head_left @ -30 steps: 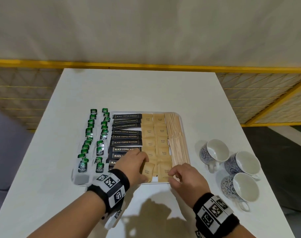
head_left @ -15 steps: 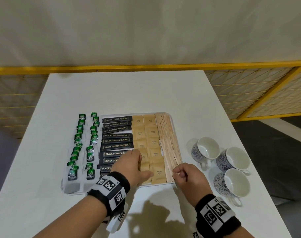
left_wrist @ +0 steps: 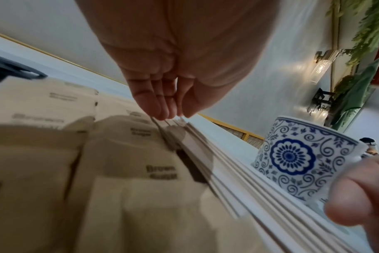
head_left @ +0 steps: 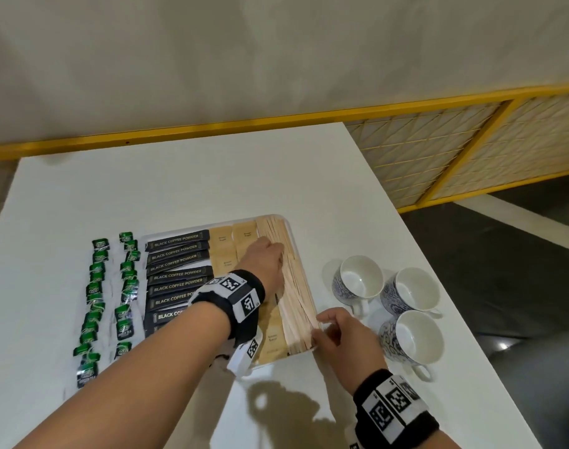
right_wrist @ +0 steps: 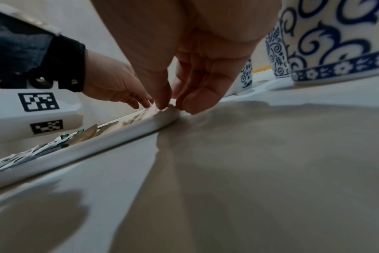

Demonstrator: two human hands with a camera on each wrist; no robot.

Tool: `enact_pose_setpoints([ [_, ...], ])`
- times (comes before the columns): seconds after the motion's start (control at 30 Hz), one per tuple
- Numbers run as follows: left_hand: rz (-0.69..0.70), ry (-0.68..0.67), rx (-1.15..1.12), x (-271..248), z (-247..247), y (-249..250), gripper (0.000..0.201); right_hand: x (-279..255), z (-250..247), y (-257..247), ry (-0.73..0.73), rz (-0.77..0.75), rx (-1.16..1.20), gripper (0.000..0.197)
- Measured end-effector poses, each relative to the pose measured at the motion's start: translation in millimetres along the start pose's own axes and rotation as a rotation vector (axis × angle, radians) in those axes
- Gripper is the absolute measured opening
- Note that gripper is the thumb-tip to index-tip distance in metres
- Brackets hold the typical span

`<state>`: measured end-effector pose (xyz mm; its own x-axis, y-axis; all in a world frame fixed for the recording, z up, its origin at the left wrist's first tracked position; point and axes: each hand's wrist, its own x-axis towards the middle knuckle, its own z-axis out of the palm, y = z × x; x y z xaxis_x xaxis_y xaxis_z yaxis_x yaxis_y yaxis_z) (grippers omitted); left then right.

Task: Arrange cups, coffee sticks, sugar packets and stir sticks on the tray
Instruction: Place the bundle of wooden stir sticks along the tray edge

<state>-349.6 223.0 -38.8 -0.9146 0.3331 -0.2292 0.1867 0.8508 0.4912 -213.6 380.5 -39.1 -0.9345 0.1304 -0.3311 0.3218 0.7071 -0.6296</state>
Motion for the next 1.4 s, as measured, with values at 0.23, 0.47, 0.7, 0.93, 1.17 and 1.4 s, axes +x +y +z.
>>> enact_pose_setpoints([
  [0.23,-0.005,-0.003,-0.027,6,3,2,0.036,0,5,-4,0.046,0.081,0.014,0.019],
  [0.47,-0.041,-0.004,-0.08,7,6,-1,0.04,-2,6,-8,0.124,0.102,0.077,0.022],
  [0.7,-0.024,0.026,-0.1,6,10,-3,0.038,3,6,-9,0.071,0.13,-0.01,0.023],
  [0.93,0.052,-0.048,0.026,9,11,-1,0.053,3,2,-6,0.086,0.107,0.054,0.027],
  [1.17,0.013,-0.079,-0.016,7,12,3,0.05,-2,1,3,0.058,0.111,0.142,0.008],
  [1.4,0.038,-0.071,0.029,11,11,6,0.055,-4,1,1,0.034,0.077,0.146,0.017],
])
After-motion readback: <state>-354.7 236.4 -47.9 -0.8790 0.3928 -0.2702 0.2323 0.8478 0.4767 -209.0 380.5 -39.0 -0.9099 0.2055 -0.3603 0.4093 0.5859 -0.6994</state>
